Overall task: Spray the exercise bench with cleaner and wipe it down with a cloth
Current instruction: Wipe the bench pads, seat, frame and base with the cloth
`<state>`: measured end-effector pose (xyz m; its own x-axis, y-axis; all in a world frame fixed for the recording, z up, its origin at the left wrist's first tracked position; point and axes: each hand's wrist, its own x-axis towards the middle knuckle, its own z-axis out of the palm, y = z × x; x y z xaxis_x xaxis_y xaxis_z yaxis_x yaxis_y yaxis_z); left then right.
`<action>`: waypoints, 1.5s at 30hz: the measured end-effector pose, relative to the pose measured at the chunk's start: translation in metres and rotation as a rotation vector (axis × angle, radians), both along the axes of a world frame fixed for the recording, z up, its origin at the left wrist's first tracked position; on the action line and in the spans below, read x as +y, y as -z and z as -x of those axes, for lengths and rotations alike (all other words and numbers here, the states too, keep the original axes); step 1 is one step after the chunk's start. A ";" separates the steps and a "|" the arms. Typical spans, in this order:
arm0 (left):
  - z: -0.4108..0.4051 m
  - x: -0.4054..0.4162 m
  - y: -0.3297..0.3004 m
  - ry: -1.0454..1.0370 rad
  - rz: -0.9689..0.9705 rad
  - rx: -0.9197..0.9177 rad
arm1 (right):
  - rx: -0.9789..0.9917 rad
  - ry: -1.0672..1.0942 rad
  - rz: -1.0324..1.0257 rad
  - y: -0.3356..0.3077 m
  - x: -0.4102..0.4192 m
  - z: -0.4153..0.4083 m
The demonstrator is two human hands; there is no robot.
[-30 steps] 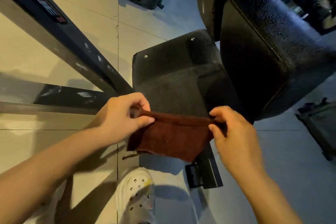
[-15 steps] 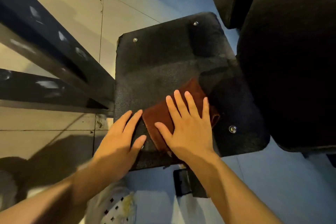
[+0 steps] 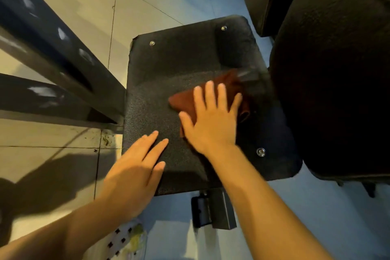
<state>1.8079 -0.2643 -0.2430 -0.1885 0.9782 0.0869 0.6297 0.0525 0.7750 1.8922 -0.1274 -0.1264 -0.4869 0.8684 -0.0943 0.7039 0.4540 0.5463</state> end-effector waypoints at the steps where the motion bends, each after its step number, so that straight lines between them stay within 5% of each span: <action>1: -0.004 0.000 0.001 0.017 0.006 0.016 | -0.022 -0.050 0.047 0.007 -0.013 0.000; 5: -0.013 -0.007 0.009 0.046 0.059 0.104 | -0.030 -0.088 0.083 0.011 -0.026 -0.008; 11: -0.013 -0.009 0.016 0.053 0.044 0.108 | -0.012 0.187 -0.163 -0.042 0.005 -0.049; 20: -0.011 -0.008 0.014 0.115 0.052 0.048 | 0.072 0.157 -0.148 -0.009 -0.104 -0.091; 31: -0.002 -0.009 0.002 -0.070 -0.021 -0.327 | 0.087 0.281 -0.239 -0.026 0.064 0.008; 39: 0.010 0.007 -0.005 -0.318 -0.064 -0.471 | -0.114 -0.236 0.245 0.057 -0.023 0.045; 45: 0.003 -0.008 -0.004 -0.216 0.007 -0.323 | 0.086 0.082 -0.119 -0.018 0.001 -0.028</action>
